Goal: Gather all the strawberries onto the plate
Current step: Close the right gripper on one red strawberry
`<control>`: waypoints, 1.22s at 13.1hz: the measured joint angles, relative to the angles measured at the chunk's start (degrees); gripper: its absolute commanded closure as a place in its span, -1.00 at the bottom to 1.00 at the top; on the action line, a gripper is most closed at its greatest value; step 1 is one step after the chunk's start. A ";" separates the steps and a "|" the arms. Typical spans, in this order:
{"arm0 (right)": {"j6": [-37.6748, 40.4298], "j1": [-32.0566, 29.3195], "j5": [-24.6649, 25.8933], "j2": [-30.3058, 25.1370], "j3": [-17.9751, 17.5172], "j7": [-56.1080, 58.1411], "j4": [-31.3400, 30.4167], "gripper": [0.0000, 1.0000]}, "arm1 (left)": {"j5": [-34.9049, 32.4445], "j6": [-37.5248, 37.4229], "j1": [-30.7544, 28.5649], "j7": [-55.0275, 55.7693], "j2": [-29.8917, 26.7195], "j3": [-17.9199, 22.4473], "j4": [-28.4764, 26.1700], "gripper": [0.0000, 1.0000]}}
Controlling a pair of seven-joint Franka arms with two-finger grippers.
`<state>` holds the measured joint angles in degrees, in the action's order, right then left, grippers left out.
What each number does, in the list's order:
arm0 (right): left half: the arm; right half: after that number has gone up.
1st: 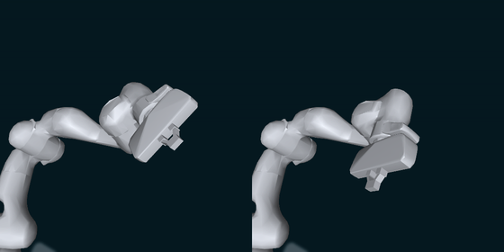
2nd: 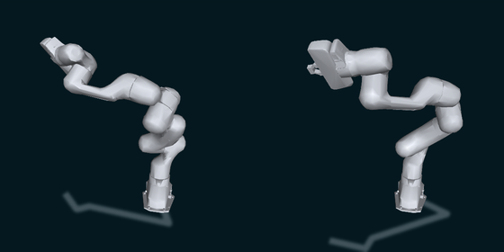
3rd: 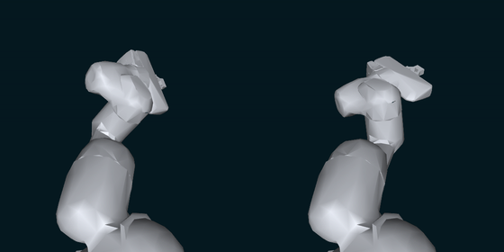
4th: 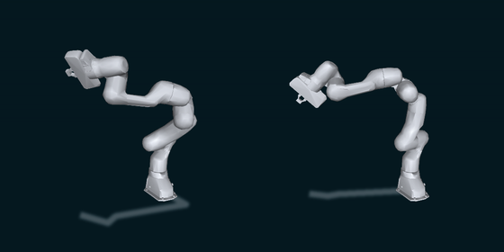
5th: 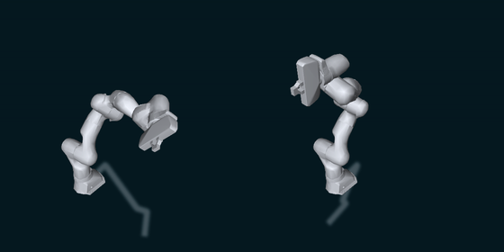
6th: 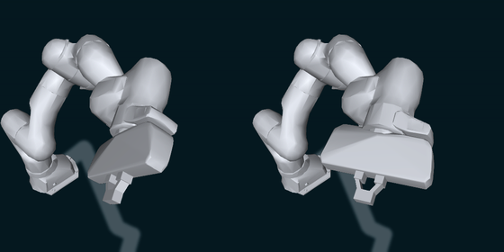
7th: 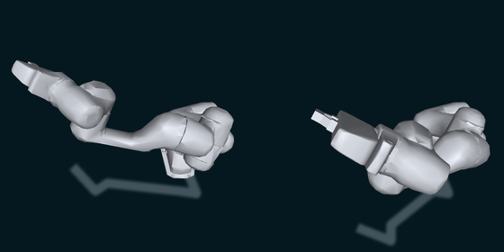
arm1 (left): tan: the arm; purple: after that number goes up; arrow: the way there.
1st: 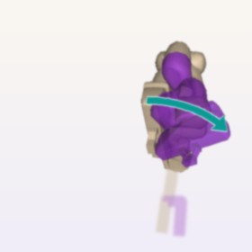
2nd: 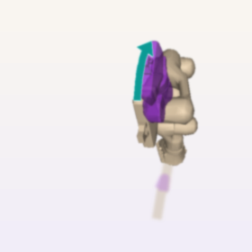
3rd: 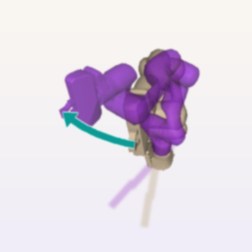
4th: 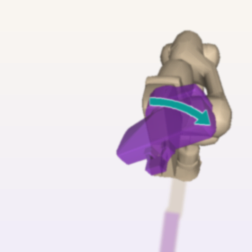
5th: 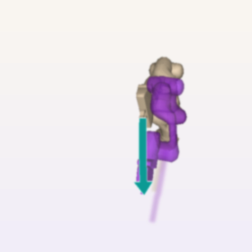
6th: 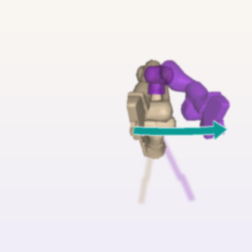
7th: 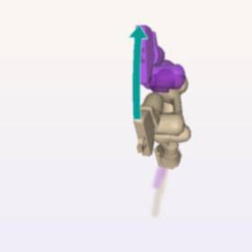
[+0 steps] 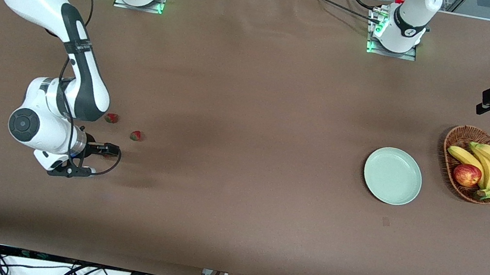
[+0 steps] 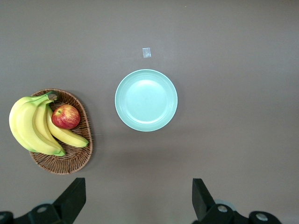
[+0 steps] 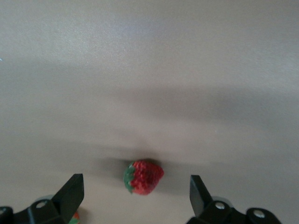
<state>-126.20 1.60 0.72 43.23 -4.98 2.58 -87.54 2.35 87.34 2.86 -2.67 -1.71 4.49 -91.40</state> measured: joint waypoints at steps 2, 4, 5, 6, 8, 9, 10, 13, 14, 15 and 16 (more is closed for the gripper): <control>-0.59 -0.04 0.01 0.78 0.13 1.01 -0.01 -1.00 | 0.00 0.00 0.00 0.00 0.00 0.00 0.00 -1.00; -0.70 -0.05 0.22 1.18 0.29 1.49 -0.03 -1.00 | 0.00 0.00 0.00 0.00 0.00 0.00 0.00 -1.00; -0.75 -0.06 0.54 1.24 0.33 1.67 -0.03 -0.99 | 0.00 0.00 0.00 0.00 0.00 0.00 0.00 -1.00; -0.80 -0.07 0.83 1.24 0.34 1.73 -0.03 -0.96 | 0.00 0.00 0.00 0.00 0.00 0.00 0.00 -1.00; -1.25 -0.07 1.02 1.26 0.34 1.81 -0.09 -0.85 | 0.00 0.00 0.00 0.00 0.00 0.00 0.00 -1.00; -1.63 -0.07 1.06 1.30 0.34 1.88 -0.22 -0.85 | 0.00 0.00 0.00 0.00 0.00 0.00 0.00 -1.00; -1.94 -0.07 1.07 1.38 0.34 1.91 -0.29 -0.85 | 0.00 0.00 0.00 0.00 0.00 0.00 0.00 -1.00; -2.59 -0.06 1.09 1.78 0.34 1.98 -0.56 -0.59 | 0.00 0.00 0.00 0.00 0.00 0.00 0.00 -1.00; -2.78 -0.07 1.10 1.96 0.34 1.99 -0.57 -0.41 | 0.00 0.00 0.00 0.00 0.00 0.00 0.00 -1.00; -2.88 -0.07 1.10 2.11 0.34 2.02 -0.57 -0.23 | 0.00 0.00 0.00 0.00 0.00 0.00 0.00 -1.00; -2.90 -0.07 1.10 2.16 0.34 2.04 -0.57 -0.04 | 0.00 0.00 0.00 0.00 0.00 0.00 0.00 -1.00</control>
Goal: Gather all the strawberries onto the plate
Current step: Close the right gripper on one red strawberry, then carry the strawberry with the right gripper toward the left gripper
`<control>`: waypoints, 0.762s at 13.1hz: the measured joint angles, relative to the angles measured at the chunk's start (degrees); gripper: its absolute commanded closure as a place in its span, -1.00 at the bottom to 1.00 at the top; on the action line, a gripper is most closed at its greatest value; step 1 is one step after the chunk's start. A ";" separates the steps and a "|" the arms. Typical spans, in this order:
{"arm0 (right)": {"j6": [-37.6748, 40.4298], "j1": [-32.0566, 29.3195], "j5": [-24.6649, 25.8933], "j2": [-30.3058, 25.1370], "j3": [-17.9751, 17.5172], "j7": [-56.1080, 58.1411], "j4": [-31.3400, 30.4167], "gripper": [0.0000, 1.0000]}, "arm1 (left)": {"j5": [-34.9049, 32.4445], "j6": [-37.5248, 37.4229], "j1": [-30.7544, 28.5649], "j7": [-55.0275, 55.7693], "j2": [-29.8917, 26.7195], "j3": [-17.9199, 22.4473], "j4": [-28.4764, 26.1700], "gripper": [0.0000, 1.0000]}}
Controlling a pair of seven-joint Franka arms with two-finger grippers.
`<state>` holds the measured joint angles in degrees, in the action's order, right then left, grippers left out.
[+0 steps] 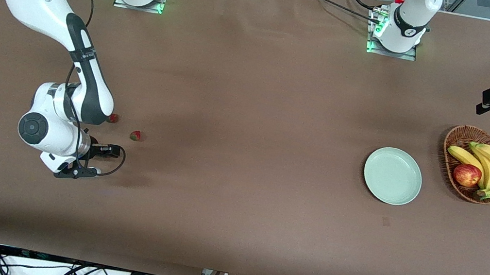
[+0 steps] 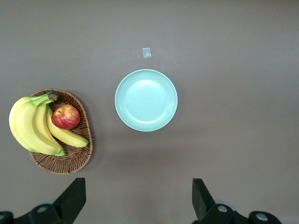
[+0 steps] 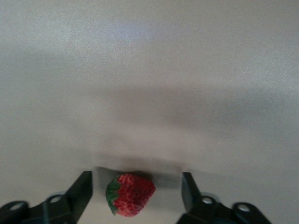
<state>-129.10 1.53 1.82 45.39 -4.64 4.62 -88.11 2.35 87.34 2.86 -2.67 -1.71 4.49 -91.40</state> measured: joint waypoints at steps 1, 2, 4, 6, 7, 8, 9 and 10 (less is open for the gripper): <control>0.00 0.00 0.00 0.00 0.00 0.01 0.00 0.10 | 0.00 0.00 0.00 0.00 0.00 0.00 0.00 -1.00; 0.00 0.00 0.00 0.00 0.00 0.01 0.00 0.25 | 0.00 0.00 0.00 0.00 0.00 0.00 0.00 -1.00; 0.00 0.02 0.00 0.00 0.00 0.03 0.00 0.31 | 0.00 0.00 0.00 0.00 0.00 0.00 0.00 -1.00; 0.00 0.02 0.10 -0.07 0.00 0.06 0.02 0.31 | 0.00 0.00 0.00 0.00 0.00 0.00 0.00 -1.00; 0.00 0.02 0.11 -0.07 0.00 0.09 0.03 0.31 | 0.00 0.00 0.00 0.00 0.00 0.00 0.00 -1.00; 0.00 0.03 0.11 -0.07 -0.02 0.15 0.08 0.31 | 0.00 0.00 0.00 0.00 0.00 0.00 0.00 -1.00; 0.00 0.07 0.11 -0.08 -0.14 0.15 0.23 0.31 | 0.00 0.00 0.00 0.00 0.00 0.00 0.00 -1.00; 0.07 0.19 0.11 -0.13 -0.44 0.15 0.56 0.31 | 0.00 0.00 0.00 0.00 0.00 0.00 0.00 -1.00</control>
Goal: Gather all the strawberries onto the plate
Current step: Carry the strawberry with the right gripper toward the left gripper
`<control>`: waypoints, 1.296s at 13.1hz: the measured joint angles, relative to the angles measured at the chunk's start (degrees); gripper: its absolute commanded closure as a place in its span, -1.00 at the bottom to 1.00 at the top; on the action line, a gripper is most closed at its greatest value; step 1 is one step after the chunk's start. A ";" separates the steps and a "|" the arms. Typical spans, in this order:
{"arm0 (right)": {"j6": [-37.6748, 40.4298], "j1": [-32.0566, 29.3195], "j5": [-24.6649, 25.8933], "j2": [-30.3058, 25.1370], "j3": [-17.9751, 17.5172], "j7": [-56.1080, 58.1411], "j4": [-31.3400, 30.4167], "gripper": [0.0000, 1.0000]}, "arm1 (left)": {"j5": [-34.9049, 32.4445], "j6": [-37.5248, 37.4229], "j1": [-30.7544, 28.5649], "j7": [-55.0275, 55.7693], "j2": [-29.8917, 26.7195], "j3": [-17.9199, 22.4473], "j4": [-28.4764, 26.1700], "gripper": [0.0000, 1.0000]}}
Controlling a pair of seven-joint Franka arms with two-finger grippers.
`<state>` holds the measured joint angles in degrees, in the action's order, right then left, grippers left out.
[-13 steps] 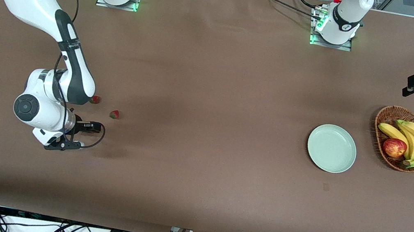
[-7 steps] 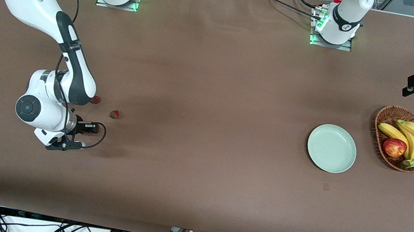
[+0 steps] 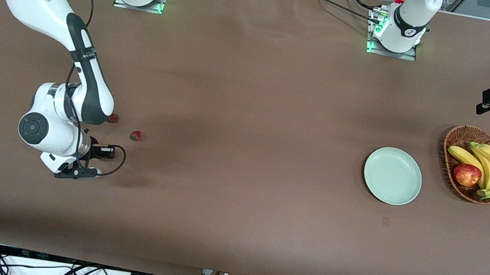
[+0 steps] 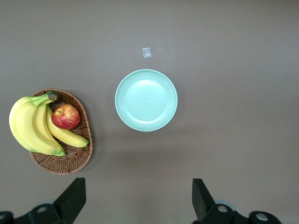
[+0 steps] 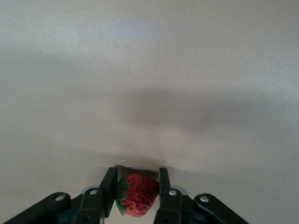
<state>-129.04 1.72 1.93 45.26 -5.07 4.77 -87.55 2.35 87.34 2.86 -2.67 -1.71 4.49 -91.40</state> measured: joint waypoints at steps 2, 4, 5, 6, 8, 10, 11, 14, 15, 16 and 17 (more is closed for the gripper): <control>0.52 0.97 -0.05 -0.26 -0.73 -0.15 1.21 0.31 | 0.00 0.00 0.00 0.00 0.00 0.00 0.00 -1.00; 1.36 3.04 -0.13 -0.75 -1.74 -3.12 2.56 0.31 | 0.00 0.00 0.00 0.00 0.00 0.00 0.00 -1.00; 1.55 4.43 -0.13 -1.05 -2.31 -6.22 3.15 0.31 | 0.00 0.00 0.00 0.00 0.00 0.00 0.00 -1.00; 1.66 6.18 -0.14 -1.34 -2.77 -9.80 3.66 0.31 | 0.00 0.00 0.00 0.00 0.00 0.00 0.00 -1.00; 1.74 10.81 -0.15 -1.53 -3.19 -19.02 4.88 0.30 | 0.00 0.00 0.00 0.00 0.00 0.00 0.00 -1.00; 1.62 16.27 -0.15 -1.53 -3.33 -30.79 6.31 0.28 | 0.00 0.00 0.00 0.00 0.00 0.00 0.00 -1.00; 1.26 19.23 -0.15 -1.52 -3.36 -37.46 7.00 0.28 | 0.00 0.00 -0.01 0.00 0.00 0.00 0.00 -1.00; -5.42 27.25 -0.13 -1.00 -3.34 -54.43 7.83 0.28 | 0.00 0.00 -0.01 0.00 0.00 0.06 0.00 -1.00; -9.12 29.56 -0.13 -0.42 -3.32 -58.94 7.84 0.28 | 0.00 0.00 -0.01 0.00 0.00 0.20 0.00 -1.00; -13.15 31.85 -0.13 0.46 -3.27 -63.50 7.86 0.28 | 0.00 -0.05 -0.02 0.00 0.00 0.45 0.00 -1.00; -17.13 33.90 -0.13 1.51 -3.18 -67.69 7.91 0.28 | 0.00 -0.45 -0.02 0.00 0.00 0.71 0.01 -1.00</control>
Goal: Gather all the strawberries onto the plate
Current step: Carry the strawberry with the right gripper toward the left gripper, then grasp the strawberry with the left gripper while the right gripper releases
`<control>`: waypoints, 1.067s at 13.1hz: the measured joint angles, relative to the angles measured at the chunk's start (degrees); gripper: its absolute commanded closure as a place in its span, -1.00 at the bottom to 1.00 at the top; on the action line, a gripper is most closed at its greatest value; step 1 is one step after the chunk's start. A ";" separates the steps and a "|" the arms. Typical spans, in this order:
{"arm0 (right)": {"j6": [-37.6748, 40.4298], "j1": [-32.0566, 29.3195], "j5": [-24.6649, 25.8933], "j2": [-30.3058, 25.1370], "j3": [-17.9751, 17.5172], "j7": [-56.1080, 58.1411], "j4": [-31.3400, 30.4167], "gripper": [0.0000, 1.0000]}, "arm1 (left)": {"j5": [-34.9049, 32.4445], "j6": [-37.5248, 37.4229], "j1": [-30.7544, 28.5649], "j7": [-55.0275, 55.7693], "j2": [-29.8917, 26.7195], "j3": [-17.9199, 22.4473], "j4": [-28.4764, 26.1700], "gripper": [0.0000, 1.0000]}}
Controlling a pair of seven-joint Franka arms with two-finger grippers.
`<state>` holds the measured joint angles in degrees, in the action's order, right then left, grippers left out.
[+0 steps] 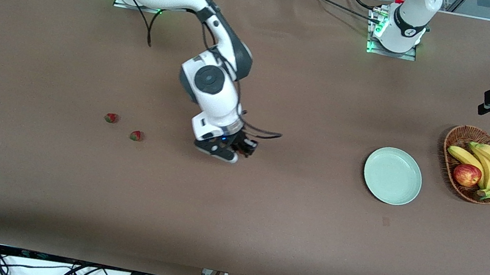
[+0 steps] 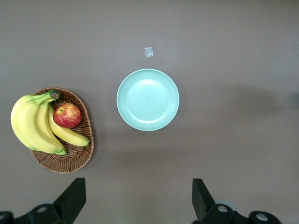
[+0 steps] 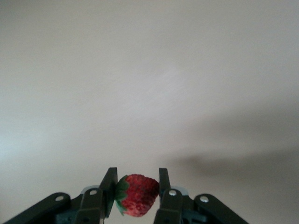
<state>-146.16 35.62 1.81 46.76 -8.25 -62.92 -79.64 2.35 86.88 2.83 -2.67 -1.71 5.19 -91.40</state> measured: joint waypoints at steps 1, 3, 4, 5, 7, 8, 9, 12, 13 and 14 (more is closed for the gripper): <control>-2.90 1.69 0.00 1.09 0.08 -3.19 0.41 0.28 | 0.00 -0.63 -0.02 0.00 0.00 0.08 0.00 -1.00; -4.55 4.65 0.00 3.61 0.23 -6.89 3.24 0.28 | 0.00 -2.39 -0.01 0.00 0.00 -0.03 0.01 -1.00; -4.62 6.30 0.00 5.32 0.57 -8.33 5.52 0.28 | 0.00 -3.08 0.00 0.00 0.00 -0.10 0.01 -1.00; -4.66 8.49 0.00 7.40 1.80 -9.92 8.28 0.28 | 0.00 -3.57 0.01 0.00 0.00 -0.15 0.01 -1.00; -4.82 13.22 0.00 11.74 5.60 -12.09 13.32 0.28 | 0.00 -4.55 0.04 0.00 0.04 -0.20 -0.01 -1.00; -5.17 14.67 0.01 13.38 6.81 -12.62 14.90 0.16 | 0.00 -5.80 0.06 -0.12 0.13 -0.20 -0.04 -1.00; -5.63 15.29 0.00 14.54 7.33 -12.77 15.88 -0.99 | 0.00 -6.65 0.17 -0.20 0.22 -0.23 -0.07 -1.00; -6.32 15.45 0.01 15.37 8.31 -12.72 17.04 -1.00 | 0.00 -7.03 0.48 -0.22 0.60 -0.46 -0.08 -1.00; -6.28 15.26 0.01 15.24 9.03 -12.68 17.64 -1.00 | 0.00 -7.10 0.48 -0.22 0.69 -0.48 -0.08 -1.00; -5.83 14.62 0.01 14.95 9.56 -12.46 18.36 -1.00 | 0.00 -7.24 0.48 -0.22 0.77 -0.48 -0.09 -1.00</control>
<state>-151.99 50.24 1.82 61.72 1.31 -75.38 -61.28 2.35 79.64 3.31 -2.89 -0.94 4.71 -91.49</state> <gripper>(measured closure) 0.242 0.000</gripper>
